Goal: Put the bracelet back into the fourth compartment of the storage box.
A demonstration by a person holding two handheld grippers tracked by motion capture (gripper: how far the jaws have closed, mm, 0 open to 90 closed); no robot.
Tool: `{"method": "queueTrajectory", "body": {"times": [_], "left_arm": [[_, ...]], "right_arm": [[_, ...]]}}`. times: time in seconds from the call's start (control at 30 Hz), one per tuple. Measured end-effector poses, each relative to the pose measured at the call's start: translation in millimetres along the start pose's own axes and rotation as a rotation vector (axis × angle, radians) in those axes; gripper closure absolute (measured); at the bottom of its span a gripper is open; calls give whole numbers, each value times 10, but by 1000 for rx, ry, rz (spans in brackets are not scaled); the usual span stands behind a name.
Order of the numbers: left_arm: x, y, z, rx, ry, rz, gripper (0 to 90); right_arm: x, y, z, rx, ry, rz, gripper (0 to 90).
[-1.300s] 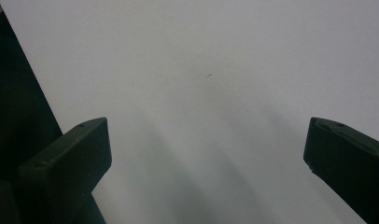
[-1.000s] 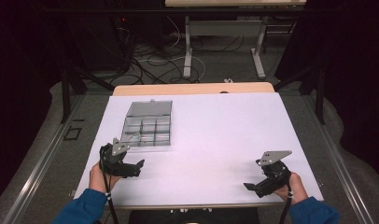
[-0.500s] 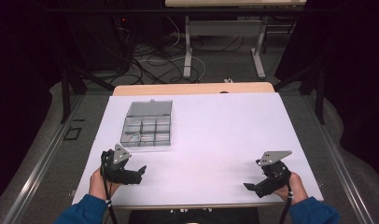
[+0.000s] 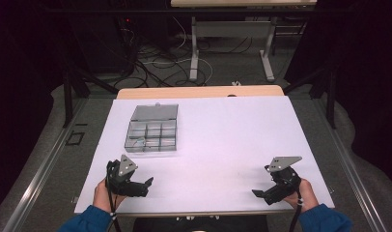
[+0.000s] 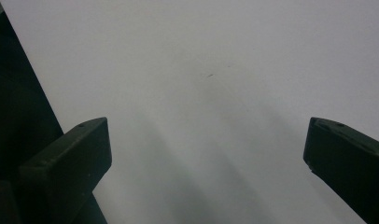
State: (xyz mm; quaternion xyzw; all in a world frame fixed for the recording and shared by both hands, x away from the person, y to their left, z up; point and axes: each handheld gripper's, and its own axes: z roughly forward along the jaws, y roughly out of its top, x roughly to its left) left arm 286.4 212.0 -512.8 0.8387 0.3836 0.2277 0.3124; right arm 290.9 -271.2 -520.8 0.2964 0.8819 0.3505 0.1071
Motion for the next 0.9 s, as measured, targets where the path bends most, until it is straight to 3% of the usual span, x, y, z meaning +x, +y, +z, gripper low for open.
{"method": "queueTrajectory", "body": {"times": [0.9], "left_arm": [[-45,-38,60,24,-41,8,4]], "right_arm": [[10,-10,-3,1,0,-1,4]]}}
